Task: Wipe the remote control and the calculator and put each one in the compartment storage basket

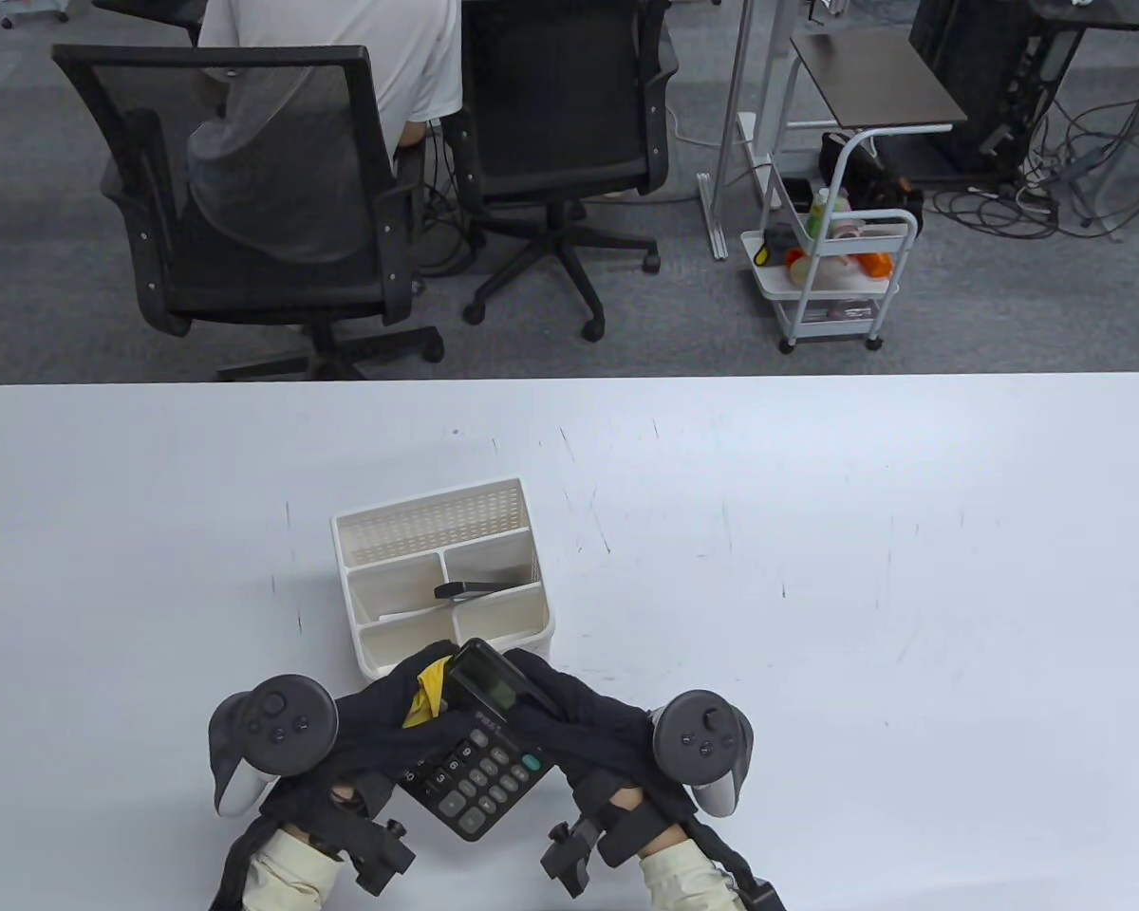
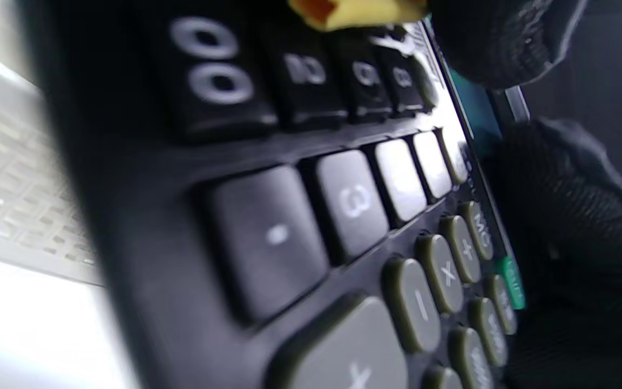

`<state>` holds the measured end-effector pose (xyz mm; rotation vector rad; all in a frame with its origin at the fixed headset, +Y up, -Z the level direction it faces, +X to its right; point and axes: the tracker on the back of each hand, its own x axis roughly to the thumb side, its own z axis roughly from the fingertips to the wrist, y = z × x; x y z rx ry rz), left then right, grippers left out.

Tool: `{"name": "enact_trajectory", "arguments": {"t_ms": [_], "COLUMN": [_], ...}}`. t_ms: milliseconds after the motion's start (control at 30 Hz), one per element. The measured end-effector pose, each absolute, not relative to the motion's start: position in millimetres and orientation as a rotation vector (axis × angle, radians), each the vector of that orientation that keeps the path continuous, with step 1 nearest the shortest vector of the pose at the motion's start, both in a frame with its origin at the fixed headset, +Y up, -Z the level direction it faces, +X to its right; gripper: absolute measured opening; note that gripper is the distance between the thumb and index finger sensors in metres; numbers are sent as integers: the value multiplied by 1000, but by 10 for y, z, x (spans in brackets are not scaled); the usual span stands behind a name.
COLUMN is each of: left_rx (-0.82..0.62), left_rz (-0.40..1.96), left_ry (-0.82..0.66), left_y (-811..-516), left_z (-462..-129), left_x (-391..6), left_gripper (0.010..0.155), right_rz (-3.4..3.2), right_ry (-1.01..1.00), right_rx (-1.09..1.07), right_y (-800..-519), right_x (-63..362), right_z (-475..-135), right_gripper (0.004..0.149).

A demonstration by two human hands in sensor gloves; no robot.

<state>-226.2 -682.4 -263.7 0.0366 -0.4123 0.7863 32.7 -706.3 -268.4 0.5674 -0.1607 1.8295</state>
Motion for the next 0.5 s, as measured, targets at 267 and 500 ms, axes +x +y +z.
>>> {"name": "enact_trajectory", "arguments": {"t_ms": [267, 500], "left_rx": [101, -66], "left_rz": [732, 763], "left_ry": [-427, -422], "left_y": [-6800, -6906], "left_z": [-2608, -2706], "left_x": [-2200, -2357], "left_gripper": [72, 72], "right_rz": [1850, 1754], "right_ry": [-257, -379], "right_rx": [567, 517], "right_y": [-7002, -6933], "right_x": [369, 589], "right_z": [-2670, -2706], "right_gripper": [53, 52]}}
